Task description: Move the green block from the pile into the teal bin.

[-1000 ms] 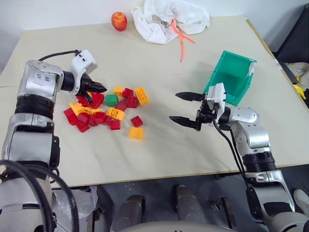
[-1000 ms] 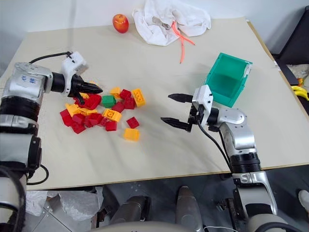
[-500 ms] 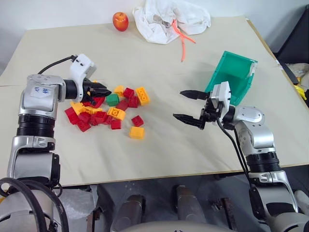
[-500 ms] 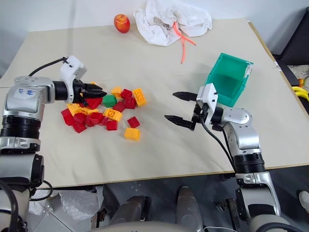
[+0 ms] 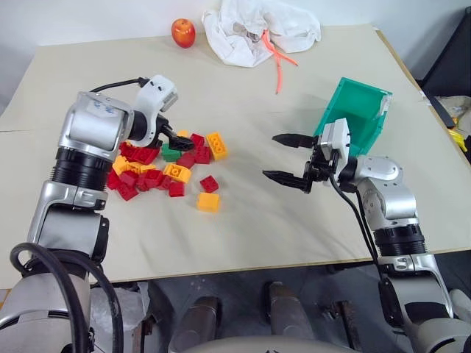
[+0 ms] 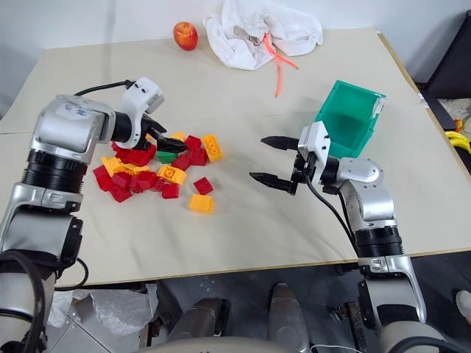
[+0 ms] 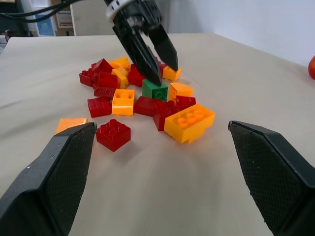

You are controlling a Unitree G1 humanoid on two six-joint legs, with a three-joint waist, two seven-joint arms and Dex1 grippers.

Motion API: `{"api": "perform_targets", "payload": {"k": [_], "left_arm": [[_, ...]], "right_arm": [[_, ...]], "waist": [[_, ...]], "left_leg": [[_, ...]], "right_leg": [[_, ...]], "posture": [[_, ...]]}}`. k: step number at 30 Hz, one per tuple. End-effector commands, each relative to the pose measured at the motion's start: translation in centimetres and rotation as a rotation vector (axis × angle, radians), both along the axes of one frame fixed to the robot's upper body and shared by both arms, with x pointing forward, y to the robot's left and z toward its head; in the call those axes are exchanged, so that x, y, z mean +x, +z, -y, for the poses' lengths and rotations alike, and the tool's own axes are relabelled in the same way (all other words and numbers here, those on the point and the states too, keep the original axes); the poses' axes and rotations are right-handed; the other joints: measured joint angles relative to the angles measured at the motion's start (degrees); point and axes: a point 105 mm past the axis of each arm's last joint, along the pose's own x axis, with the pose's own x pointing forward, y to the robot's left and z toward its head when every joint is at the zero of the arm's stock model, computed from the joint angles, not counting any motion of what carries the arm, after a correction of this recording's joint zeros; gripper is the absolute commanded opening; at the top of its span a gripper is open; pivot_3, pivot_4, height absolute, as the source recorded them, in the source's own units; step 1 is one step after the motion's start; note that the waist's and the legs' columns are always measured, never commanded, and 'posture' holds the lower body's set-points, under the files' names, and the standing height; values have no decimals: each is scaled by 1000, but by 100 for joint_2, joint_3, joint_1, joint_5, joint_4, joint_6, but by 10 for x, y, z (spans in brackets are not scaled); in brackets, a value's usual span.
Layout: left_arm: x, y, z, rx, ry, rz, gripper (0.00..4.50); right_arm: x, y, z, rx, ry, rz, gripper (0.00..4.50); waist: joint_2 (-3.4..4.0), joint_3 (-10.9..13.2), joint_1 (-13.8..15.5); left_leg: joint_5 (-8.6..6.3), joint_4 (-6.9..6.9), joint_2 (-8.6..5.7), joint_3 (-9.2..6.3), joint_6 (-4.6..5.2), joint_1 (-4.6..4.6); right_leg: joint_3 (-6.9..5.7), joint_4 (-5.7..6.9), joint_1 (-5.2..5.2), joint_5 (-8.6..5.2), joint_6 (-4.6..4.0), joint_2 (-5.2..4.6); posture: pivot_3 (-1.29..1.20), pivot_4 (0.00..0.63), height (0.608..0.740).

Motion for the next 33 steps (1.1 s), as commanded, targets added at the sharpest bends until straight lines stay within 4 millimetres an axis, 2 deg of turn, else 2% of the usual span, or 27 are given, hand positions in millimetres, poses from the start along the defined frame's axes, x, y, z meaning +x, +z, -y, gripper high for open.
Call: {"api": "perform_targets", "payload": {"k": [1, 7, 16, 17, 19, 26, 29, 33], "left_arm": [[-2, -10, -14, 71, 60, -61, 4467], [-3, -19, -42, 142, 134, -105, 4467], [0, -28, -37, 110, 98, -120, 4467], [0, -28, -35, 95, 93, -117, 4087], [1, -26, -35, 77, 94, -111, 3675], [2, -15, -41, 69, 110, -76, 1615], [1, 4, -34, 41, 53, -6, 1514], [0, 26, -11, -3, -56, 101, 1514]], "right_arm": [[-1, 10, -1, 5, 11, 38, 4500], [-3, 8, 2, 3, 0, 37, 4500], [-4, 8, 2, 8, -11, 38, 4500], [-4, 8, 3, 8, -12, 38, 4500], [-4, 8, 3, 8, -14, 39, 4500], [-4, 9, 5, 6, -22, 42, 4500], [-3, 10, 10, 3, -37, 43, 4500], [-2, 11, 17, -8, -60, 48, 4500]], "waist": [[0, 0, -22], [0, 0, -48], [0, 0, 8], [0, 0, 9], [0, 0, 9], [0, 0, 7], [0, 0, 5], [0, 0, 9]], "left_leg": [[0, -1, 0, 1, 0, 0], [0, -3, 2, 2, 0, 1], [0, 2, -2, 1, 0, 1], [0, 3, -2, 1, 0, 1], [0, 8, -2, 1, 0, 1], [0, 24, -3, 1, -1, -5], [0, 37, -2, -1, -1, -24], [-2, 64, -6, -2, -3, -60]], "right_leg": [[0, 0, -1, 0, 0, 1], [3, 2, -4, 0, 0, 3], [3, 4, -2, 0, 0, -1], [3, 6, -2, 0, 0, -1], [3, 11, -2, 0, 0, -2], [3, 20, -4, 0, 0, -1], [1, 25, -17, 0, 0, -1], [2, 45, -49, 0, 0, -4]], "posture": [[0, 150, 740], [0, 150, 740], [0, 150, 740], [0, 150, 740], [0, 150, 740], [0, 150, 740], [0, 150, 740], [0, 150, 740]]}}
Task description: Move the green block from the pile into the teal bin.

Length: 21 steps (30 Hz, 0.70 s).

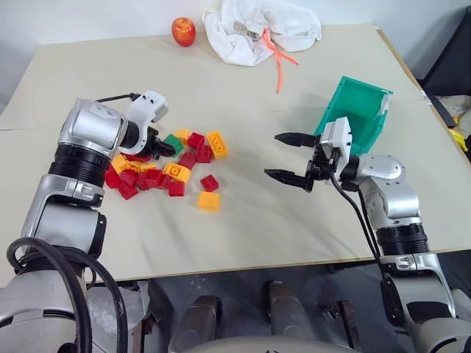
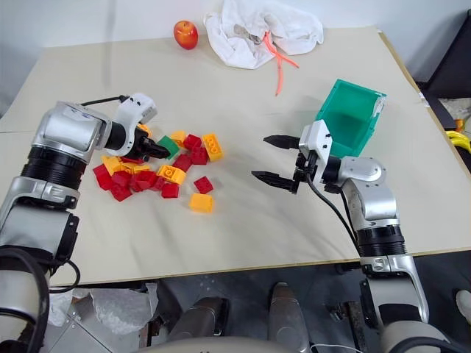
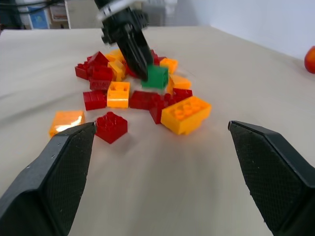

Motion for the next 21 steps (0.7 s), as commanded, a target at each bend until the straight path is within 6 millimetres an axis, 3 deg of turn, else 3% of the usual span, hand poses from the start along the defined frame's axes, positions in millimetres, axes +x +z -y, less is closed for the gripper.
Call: {"api": "perform_targets", "payload": {"k": [1, 3, 5, 7, 10, 15, 18, 21], "left_arm": [[-2, 30, 30, -60, -143, 134, 1514], [-11, 37, 71, -83, -313, 194, 1514], [-22, 29, 106, -95, -457, 208, 1514], [-37, 5, 138, -105, -582, 139, 1514], [-48, -20, 164, -97, -674, 86, 1514], [-55, -45, 188, -112, -737, 23, 1514], [-47, -51, 189, -97, -725, 37, 2390], [-43, -43, 188, -120, -726, 62, 3293]], "right_arm": [[-2, 15, 8, 10, -19, 54, 4500], [-3, 14, 18, -7, -46, 49, 4500], [-5, 11, 28, -35, -71, 41, 4500], [-11, 6, 42, -83, -82, 38, 4500], [-13, 2, 55, -113, -116, 21, 4500], [-18, -4, 73, -158, -179, 5, 4500], [-23, -5, 83, -175, -219, 3, 4500], [-32, -4, 92, -195, -245, 3, 4500]], "waist": [[0, 0, 10], [-2, 1, 63], [-2, 1, 101], [-1, 0, 143], [-1, 1, 137], [-2, 2, 84], [-3, 2, 88], [-3, 3, 127]], "left_leg": [[-1, 1, 0, 0, -1, 0], [-1, 5, -3, -2, -1, -3], [-3, 13, -10, -4, 3, -4], [-5, 14, -10, -2, 7, -3], [-8, 14, -7, 14, 11, 2], [-8, 15, 3, 66, 9, 6], [-8, 15, 2, 82, 9, 14], [-8, 17, 1, 84, 9, 14]], "right_leg": [[0, 2, 0, 0, 0, 0], [-1, 4, 1, 0, 0, -3], [-2, 4, 6, 1, 1, -10], [-2, -2, 11, 2, 3, -10], [1, -7, 16, 3, 5, -7], [18, 8, 4, 4, 7, 4], [29, 7, 6, 4, 7, 3], [32, -8, 4, 4, 7, 2]], "posture": [[0, 150, 740], [0, 150, 740], [0, 150, 740], [0, 150, 740], [0, 150, 740], [0, 150, 740], [0, 150, 740], [0, 150, 740]]}}
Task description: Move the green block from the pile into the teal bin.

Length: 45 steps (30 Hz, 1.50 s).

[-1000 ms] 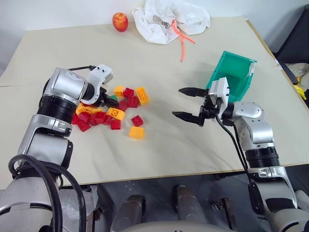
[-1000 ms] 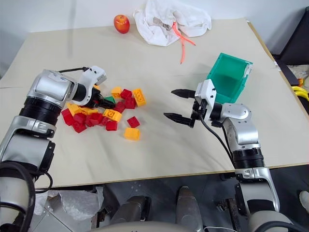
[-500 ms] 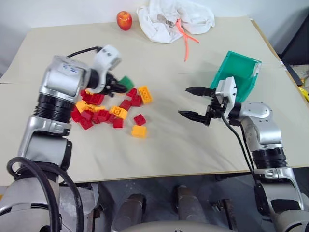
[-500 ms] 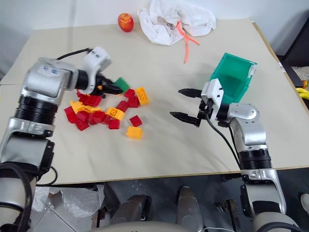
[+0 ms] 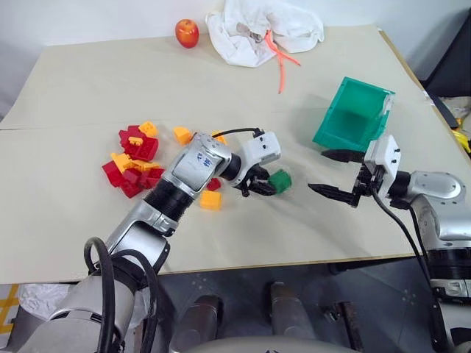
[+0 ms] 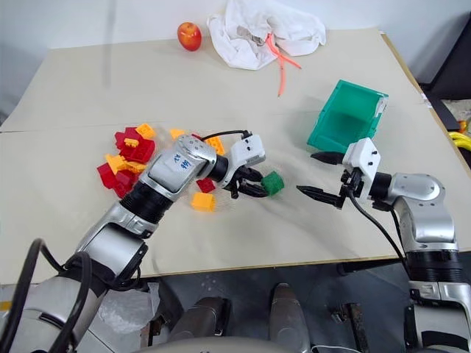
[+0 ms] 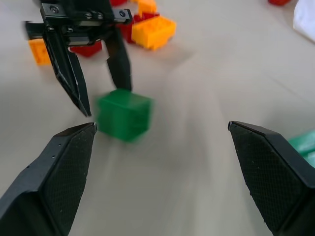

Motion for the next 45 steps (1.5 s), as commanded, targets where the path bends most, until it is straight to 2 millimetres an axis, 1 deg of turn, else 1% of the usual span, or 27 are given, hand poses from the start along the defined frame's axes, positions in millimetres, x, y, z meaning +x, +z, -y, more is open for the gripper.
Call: {"api": "perform_targets", "payload": {"k": [1, 2, 4, 6, 7, 9, 11, 12, 14, 16, 19, 21, 25, 26, 28, 33, 34, 38, 41, 43, 45], "left_arm": [[6, 27, 0, -55, -24, 93, 3540], [6, 31, -2, -64, -29, 108, 3891], [6, 45, -9, -126, -36, 160, 4464], [4, 61, -20, -205, -40, 208, 4488], [1, 71, -31, -261, -46, 237, 4488], [-4, 82, -47, -332, -48, 262, 4488], [-15, 89, -75, -395, -60, 270, 4488], [-20, 92, -83, -415, -68, 275, 4488], [-26, 93, -104, -426, -54, 325, 4488], [-28, 93, -114, -419, -37, 354, 4488], [-33, 93, -129, -459, -26, 375, 4488], [-41, 88, -141, -466, -27, 398, 4488], [-53, 83, -149, -486, -13, 403, 4488], [-56, 82, -150, -502, -8, 407, 4498], [-62, 82, -152, -519, -2, 418, 4500], [-73, 80, -156, -536, 26, 435, 4500], [-75, 80, -156, -540, 27, 438, 4500], [-80, 79, -151, -547, 16, 448, 4500], [-82, 85, -143, -577, -16, 474, 4500], [-83, 88, -138, -599, -37, 486, 4500], [-82, 90, -136, -608, -48, 492, 4500]], "right_arm": [[-11, 19, 11, -32, -28, 62, 4500], [-14, 19, 13, -40, -37, 59, 4500], [-21, 19, 20, -71, -58, 30, 4500], [-27, 19, 24, -90, -72, -5, 4500], [-28, 20, 23, -80, -88, -18, 4500], [-28, 21, 19, -72, -109, -28, 4500], [-23, 13, 5, -82, -149, -60, 4500], [-22, 11, 0, -84, -164, -79, 4500], [-13, 2, -19, -38, -174, -137, 4500], [-7, -3, -29, -25, -185, -169, 4500], [1, -12, -50, -13, -141, -178, 4500], [12, -20, -60, -22, -148, -186, 4500], [19, -31, -68, -68, -145, -209, 4500], [19, -33, -70, -75, -143, -214, 4315], [18, -34, -71, -83, -134, -221, 3865], [18, -28, -69, -61, -140, -203, 2183], [18, -25, -69, -52, -140, -195, 2123], [19, -12, -65, -25, -155, -158, 2128], [30, 12, -52, -5, -229, -75, 2128], [46, 34, -35, 5, -329, -7, 2128], [58, 51, -24, 15, -396, 43, 2128]], "waist": [[-1, 0, 42], [-1, 1, 55], [-1, 1, 68], [-1, 1, 74], [-2, 1, 71], [-1, 1, 41], [0, 0, 29], [0, 0, 17], [-3, 1, 11], [-5, 1, 52], [-5, 1, 136], [-5, 1, 149], [-5, 1, 139], [-5, 1, 141], [-5, 1, 130], [-5, 1, 65], [-5, 1, 61], [-5, 1, 61], [-5, 1, 61], [-4, 1, 59], [-4, 1, 55]], "left_leg": [[0, 0, 0, 0, 0, -1], [-1, 1, -1, 0, 2, -1], [-1, 1, -1, 0, 2, -1], [-1, 0, -1, -2, 2, -2], [-2, 1, 1, -3, 3, -2], [-2, -1, 5, -5, 4, 4], [-2, -3, 11, 7, 4, 7], [-3, -2, 11, 11, 4, 7], [-3, -2, 13, 13, 2, 7], [-3, 4, 9, 13, 2, 6], [-2, 10, 0, 7, 6, 0], [-3, 9, -1, 8, 10, -2], [-4, 5, 3, 10, 11, -2], [-4, 4, 3, 10, 11, -3], [-4, 4, 6, 10, 11, -4], [-4, 3, 8, 12, 11, -2], [-4, 2, 9, 12, 11, -2], [-4, 1, 9, 12, 11, -2], [-4, 0, 9, 13, 11, -2], [-4, 1, 9, 15, 11, -2], [-4, 1, 9, 19, 11, -1]], "right_leg": [[3, 0, -2, 1, 1, 0], [6, 0, -2, 1, 3, 0], [8, -4, -2, 3, 5, -1], [12, -4, -4, 3, 6, -1], [15, -3, -5, 3, 6, 0], [26, -4, -7, 5, 7, 2], [40, 5, -23, 7, 5, 7], [45, 13, -29, 7, 4, 9], [51, 19, -33, 8, 2, 11], [53, 19, -32, 12, -1, 7], [54, 7, -29, 21, 4, 3], [53, -7, -25, 30, 5, 4], [52, -14, -26, 34, 4, 7], [53, -14, -27, 35, 4, 7], [53, -16, -27, 35, 3, 9], [54, -15, -26, 35, 3, 10], [54, -15, -26, 35, 3, 11], [55, -16, -27, 35, 3, 12], [55, -17, -27, 35, 3, 11], [56, -17, -27, 35, 2, 11], [59, -16, -27, 36, 2, 12]], "posture": [[0, 150, 740], [0, 150, 740], [0, 150, 740], [0, 150, 740], [0, 150, 740], [0, 150, 740], [0, 150, 740], [0, 150, 740], [0, 150, 740], [0, 150, 740], [0, 150, 740], [0, 150, 740], [0, 150, 740], [0, 150, 740], [0, 150, 740], [0, 150, 740], [0, 150, 740], [0, 150, 740], [0, 150, 740], [0, 150, 740], [0, 150, 740]]}}
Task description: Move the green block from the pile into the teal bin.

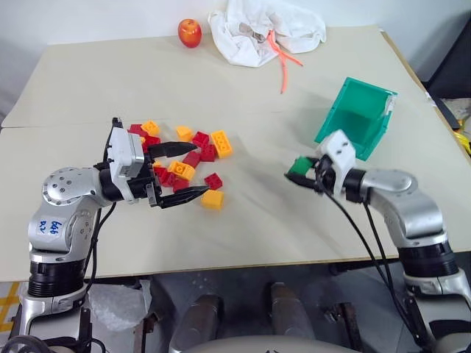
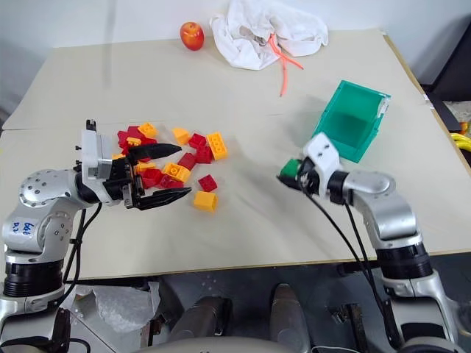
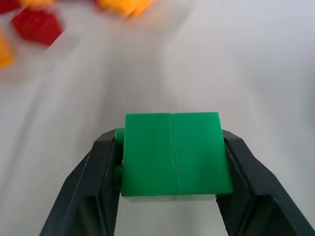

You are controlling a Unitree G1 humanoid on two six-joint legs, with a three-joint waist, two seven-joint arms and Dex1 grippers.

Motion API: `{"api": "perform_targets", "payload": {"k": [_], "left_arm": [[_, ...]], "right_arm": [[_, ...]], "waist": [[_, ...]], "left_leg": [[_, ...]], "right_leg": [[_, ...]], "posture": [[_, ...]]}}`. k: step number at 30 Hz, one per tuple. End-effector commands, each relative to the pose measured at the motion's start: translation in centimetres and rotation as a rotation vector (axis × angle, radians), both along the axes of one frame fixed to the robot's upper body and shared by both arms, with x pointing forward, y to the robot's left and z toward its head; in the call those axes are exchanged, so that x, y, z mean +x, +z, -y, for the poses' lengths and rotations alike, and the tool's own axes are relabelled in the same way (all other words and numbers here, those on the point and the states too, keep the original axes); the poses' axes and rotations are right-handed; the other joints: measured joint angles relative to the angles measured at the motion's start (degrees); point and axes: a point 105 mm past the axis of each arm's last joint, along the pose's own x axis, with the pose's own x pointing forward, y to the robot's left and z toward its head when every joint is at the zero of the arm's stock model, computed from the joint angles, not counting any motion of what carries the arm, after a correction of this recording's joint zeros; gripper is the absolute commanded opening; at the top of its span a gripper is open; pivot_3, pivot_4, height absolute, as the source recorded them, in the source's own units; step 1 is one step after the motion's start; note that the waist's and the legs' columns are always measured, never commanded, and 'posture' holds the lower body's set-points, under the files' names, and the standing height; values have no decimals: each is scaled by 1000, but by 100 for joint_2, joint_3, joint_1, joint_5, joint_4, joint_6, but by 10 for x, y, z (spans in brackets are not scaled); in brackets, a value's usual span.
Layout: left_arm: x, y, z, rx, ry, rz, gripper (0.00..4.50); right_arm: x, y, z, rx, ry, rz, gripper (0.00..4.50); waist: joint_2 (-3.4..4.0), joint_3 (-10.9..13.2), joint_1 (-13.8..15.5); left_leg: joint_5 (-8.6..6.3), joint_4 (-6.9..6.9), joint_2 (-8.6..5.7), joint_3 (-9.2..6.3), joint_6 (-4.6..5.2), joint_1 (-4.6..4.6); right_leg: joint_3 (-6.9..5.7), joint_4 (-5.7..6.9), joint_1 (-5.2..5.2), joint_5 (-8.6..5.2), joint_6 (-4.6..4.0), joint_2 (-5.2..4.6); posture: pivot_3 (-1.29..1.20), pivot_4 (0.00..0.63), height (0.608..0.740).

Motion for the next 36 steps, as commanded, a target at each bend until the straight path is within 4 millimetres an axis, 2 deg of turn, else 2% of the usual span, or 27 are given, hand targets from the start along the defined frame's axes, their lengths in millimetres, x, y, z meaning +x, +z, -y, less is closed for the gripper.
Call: {"api": "perform_targets", "payload": {"k": [1, 4, 7, 10, 14, 17, 23, 26, 31, 36], "left_arm": [[-2, 13, 8, -20, -33, 73, 4500], [8, 15, 9, -26, -4, 79, 4500], [14, 17, 7, -28, 20, 84, 4500], [21, 18, 4, -30, 59, 88, 4500], [25, 17, -12, -49, 138, 43, 4500], [24, 19, -20, -64, 167, 36, 4500], [16, 23, -49, -105, 309, 10, 4500], [-6, 8, -71, -96, 329, -84, 4500], [-32, -13, -113, -64, 477, -121, 4500], [-48, -22, -122, -67, 505, -129, 4500]], "right_arm": [[22, 50, 30, 6, -149, 168, 2128], [45, 72, 44, 28, -251, 246, 2128], [66, 71, 58, -7, -345, 263, 2128], [76, 68, 62, -21, -360, 270, 3149], [82, 70, 63, -27, -360, 292, 4481], [81, 74, 62, -14, -338, 304, 4481], [46, 60, 21, 24, 19, 213, 4481], [11, 29, -3, -12, 307, 61, 4481], [-10, -7, 0, -114, 528, -42, 4481], [-6, -14, 3, -102, 546, -42, 4481]], "waist": [[0, 0, 2], [0, 0, -4], [0, 0, -24], [0, 0, -68], [0, 0, -154], [1, 0, -192], [1, 0, -237], [3, -1, -250], [5, 1, -243], [6, 1, -150]], "left_leg": [[0, 0, 1, 0, 0, 0], [0, -4, 1, 0, 0, 1], [0, -7, 2, 6, 0, 2], [0, -17, 3, 7, 0, 1], [0, -19, 1, 6, 3, -3], [0, -24, 4, 6, 3, -3], [0, -29, 9, 4, 3, -3], [-3, -28, 7, 3, 7, -3], [-7, -26, 7, 10, 12, 0], [-9, -22, 7, 17, 14, 6]], "right_leg": [[0, 0, 0, 0, 0, 0], [-1, -6, 1, 0, -1, 2], [0, -10, 0, 3, 0, 3], [1, -20, -1, 3, 0, 3], [1, -26, -2, 5, 3, 1], [2, -23, -6, 5, 3, 3], [2, -8, -6, 5, 3, 7], [5, -9, -6, 5, 3, 4], [14, -41, -2, 6, 6, 6], [22, -41, 2, 8, 6, 6]], "posture": [[0, 150, 740], [0, 150, 740], [0, 150, 740], [0, 150, 740], [0, 150, 740], [0, 150, 740], [0, 150, 740], [0, 150, 740], [0, 150, 740], [0, 150, 740]]}}
